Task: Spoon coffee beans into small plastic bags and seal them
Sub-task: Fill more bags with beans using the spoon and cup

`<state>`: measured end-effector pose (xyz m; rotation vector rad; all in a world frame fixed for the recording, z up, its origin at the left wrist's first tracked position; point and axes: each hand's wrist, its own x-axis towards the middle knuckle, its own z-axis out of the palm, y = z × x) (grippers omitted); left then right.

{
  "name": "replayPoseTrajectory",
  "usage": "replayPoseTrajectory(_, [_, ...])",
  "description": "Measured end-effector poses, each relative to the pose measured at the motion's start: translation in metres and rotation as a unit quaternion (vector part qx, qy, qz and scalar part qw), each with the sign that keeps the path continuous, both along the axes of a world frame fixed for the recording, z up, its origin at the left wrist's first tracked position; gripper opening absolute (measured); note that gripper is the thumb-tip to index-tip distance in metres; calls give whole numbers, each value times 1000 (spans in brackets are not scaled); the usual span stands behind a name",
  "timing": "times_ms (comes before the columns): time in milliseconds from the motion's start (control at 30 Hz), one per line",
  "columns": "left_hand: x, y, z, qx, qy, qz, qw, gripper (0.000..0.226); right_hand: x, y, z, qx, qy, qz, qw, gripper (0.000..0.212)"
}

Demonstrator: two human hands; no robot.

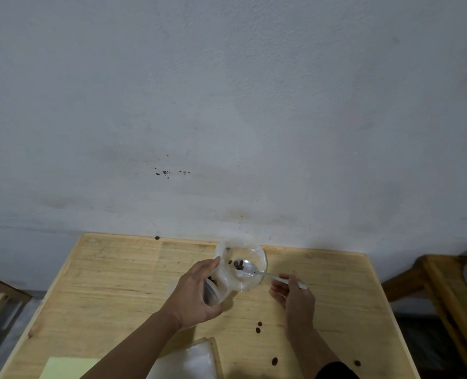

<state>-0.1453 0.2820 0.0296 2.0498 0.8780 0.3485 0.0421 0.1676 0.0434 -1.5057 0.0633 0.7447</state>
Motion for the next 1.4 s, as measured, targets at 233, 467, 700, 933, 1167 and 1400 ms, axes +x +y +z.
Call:
replayPoseTrajectory(233, [1,1,-2,-4,-9,-7,1000,99,1,1,-4,3,9,-8,1000,23])
replayPoseTrajectory(467, [4,0,-2,-1,-9,-27,1000,97,-2,7,-14,-40,-51,26,998,24])
replayPoseTrajectory(700, [5,0,-1,-3,-8,-27,1000,97,-5,5,-13,-21,-1,38,999,21])
replayPoseTrajectory(933, [1,1,-2,-7,1,-22,1000,97,3,1,-9,23,99,3,995,24])
replayPoseTrajectory(1167, [2,-1,0,-12,-10,-8,1000,97,12,-1,2,17,53,5,998,25])
replayPoseTrajectory(1400, [4,-3,2,-5,-11,-21,1000,98,5,2,-4,-43,-60,59,996,24])
